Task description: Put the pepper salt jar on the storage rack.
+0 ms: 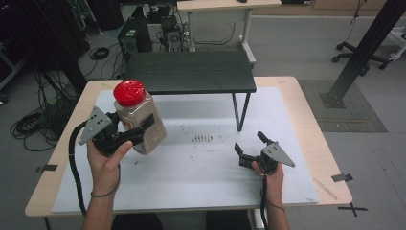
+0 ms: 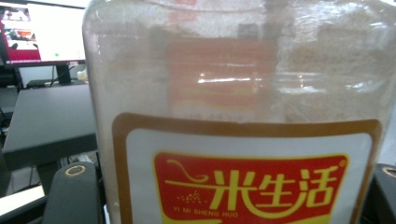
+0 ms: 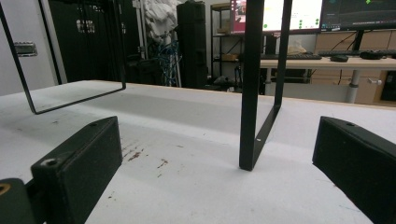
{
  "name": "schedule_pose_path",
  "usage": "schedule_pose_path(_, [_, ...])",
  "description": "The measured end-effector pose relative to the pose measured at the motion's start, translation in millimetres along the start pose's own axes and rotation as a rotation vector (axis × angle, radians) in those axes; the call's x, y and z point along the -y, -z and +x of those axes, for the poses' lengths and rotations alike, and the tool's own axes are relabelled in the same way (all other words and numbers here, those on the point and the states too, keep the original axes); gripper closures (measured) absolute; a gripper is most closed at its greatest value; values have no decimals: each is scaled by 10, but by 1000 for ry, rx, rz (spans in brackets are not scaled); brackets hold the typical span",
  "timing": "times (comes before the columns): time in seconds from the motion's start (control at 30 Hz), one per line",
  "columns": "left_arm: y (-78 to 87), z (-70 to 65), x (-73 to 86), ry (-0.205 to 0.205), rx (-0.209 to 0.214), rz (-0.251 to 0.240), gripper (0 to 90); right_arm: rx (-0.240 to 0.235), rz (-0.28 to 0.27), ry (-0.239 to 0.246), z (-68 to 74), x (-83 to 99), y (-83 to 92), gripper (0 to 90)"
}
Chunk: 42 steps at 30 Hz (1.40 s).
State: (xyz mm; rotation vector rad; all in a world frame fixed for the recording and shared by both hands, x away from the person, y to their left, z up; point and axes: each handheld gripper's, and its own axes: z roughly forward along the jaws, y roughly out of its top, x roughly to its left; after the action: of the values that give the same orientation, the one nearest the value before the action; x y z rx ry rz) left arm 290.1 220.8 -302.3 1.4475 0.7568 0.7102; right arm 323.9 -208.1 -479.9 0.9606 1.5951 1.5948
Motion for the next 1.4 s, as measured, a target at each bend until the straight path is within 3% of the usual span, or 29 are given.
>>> schedule_pose_path(0.63, [-75, 108, -450, -4, 43, -29, 256, 1, -6, 2, 0, 2, 4, 12])
schedule_pose_path(1.4, [-185, 301, -844, -23, 58, -39, 256, 5, -6, -2, -2, 1, 3, 12])
